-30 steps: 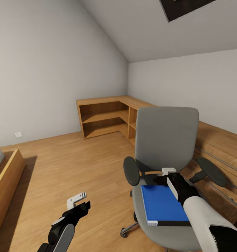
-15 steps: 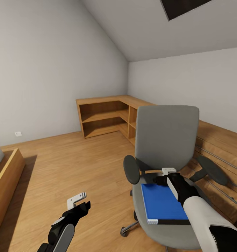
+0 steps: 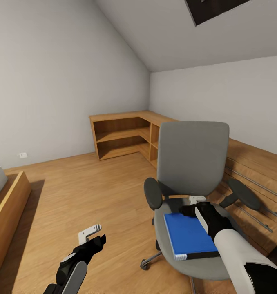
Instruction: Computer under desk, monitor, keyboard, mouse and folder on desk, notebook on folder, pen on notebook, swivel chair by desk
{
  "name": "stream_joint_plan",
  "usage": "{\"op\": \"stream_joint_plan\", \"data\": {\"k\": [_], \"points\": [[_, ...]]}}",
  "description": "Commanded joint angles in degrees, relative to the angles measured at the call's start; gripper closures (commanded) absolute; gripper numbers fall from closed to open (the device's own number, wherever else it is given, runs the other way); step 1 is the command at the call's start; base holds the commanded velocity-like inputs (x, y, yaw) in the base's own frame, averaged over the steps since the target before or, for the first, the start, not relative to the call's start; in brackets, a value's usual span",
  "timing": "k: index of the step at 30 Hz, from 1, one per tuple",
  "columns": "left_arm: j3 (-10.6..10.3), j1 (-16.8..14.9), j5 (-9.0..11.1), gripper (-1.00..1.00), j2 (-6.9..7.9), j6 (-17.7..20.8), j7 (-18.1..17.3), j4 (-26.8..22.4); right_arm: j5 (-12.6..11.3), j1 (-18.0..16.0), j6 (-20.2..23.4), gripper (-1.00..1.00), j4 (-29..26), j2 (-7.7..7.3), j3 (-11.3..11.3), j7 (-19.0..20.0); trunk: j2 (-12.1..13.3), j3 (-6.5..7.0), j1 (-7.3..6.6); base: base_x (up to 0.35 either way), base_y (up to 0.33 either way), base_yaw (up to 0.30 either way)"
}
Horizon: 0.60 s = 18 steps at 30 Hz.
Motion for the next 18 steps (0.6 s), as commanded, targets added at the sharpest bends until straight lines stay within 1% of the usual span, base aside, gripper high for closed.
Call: {"op": "stream_joint_plan", "data": {"k": [1, 4, 10, 14, 18], "points": [[-0.06, -0.04, 0.53, -1.0, 0.01, 0.07, 0.52, -0.08, 0.61, -0.02, 0.28, -1.0, -0.1, 0.04, -0.32, 0.42, -0.03, -0.06, -0.01, -0.032, 0.0, 0.0], [-0.06, -0.04, 0.53, -1.0, 0.01, 0.07, 0.52, -0.08, 0.62, -0.02, 0.24, -1.0, -0.1, 0.04, -0.32, 0.33, -0.03, -0.06, -0.01, -0.049, 0.0, 0.0], [-0.06, -0.04, 0.54, -1.0, 0.01, 0.07, 0.49, -0.08, 0.62, -0.02, 0.12, -1.0, -0.14, 0.11, -0.39, -0.79, -0.03, -0.06, -0.01, -0.196, 0.0, 0.0], [-0.06, -0.04, 0.54, -1.0, 0.01, 0.07, 0.51, -0.08, 0.62, -0.02, 0.11, -1.0, -0.16, 0.12, -0.41, -1.06, -0.03, -0.06, -0.01, -0.074, 0.0, 0.0], [-0.06, -0.04, 0.6, -1.0, 0.01, 0.12, 0.52, -0.06, 0.62, -0.02, 0.05, -1.0, -0.12, 0.13, -0.41, -1.12, -0.03, -0.06, -0.01, -0.199, 0.0, 0.0]]}}
